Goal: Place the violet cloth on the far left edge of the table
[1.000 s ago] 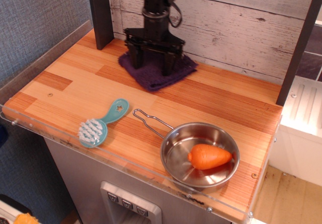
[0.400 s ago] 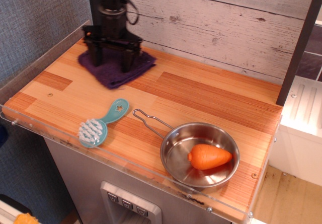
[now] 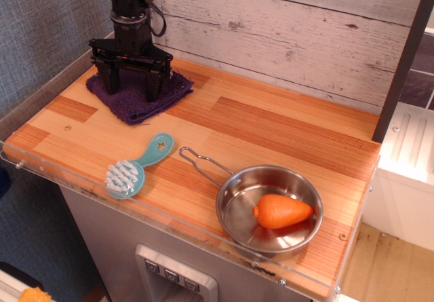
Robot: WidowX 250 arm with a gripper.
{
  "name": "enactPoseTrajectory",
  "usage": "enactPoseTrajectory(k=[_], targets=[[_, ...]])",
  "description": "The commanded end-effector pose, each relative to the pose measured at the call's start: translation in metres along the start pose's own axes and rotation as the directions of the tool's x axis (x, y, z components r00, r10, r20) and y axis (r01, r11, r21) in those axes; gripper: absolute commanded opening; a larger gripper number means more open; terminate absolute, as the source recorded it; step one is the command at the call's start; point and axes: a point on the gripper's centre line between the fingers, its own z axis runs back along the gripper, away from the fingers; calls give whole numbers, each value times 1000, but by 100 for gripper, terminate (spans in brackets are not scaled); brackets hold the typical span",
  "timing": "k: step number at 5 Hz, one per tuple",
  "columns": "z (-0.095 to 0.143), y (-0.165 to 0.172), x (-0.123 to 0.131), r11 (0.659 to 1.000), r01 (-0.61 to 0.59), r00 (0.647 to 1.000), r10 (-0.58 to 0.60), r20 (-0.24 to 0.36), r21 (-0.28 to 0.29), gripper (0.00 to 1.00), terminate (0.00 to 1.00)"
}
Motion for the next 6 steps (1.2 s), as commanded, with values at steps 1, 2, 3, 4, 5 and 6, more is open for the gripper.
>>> enactPoseTrajectory(k=[1, 2, 3, 4, 5, 6], targets=[[86, 7, 17, 989, 139, 958, -119, 262, -59, 100, 0], [114, 17, 4, 982, 168, 941, -134, 309, -85, 100, 0], [125, 26, -20, 977, 188, 937, -149, 317, -97, 100, 0], [126, 32, -42, 975, 200, 944, -166, 286, -93, 100, 0], [120, 30, -61, 970, 227, 946, -198, 257, -88, 100, 0], [119, 30, -68, 962, 264, 937, -239, 255, -69, 100, 0]])
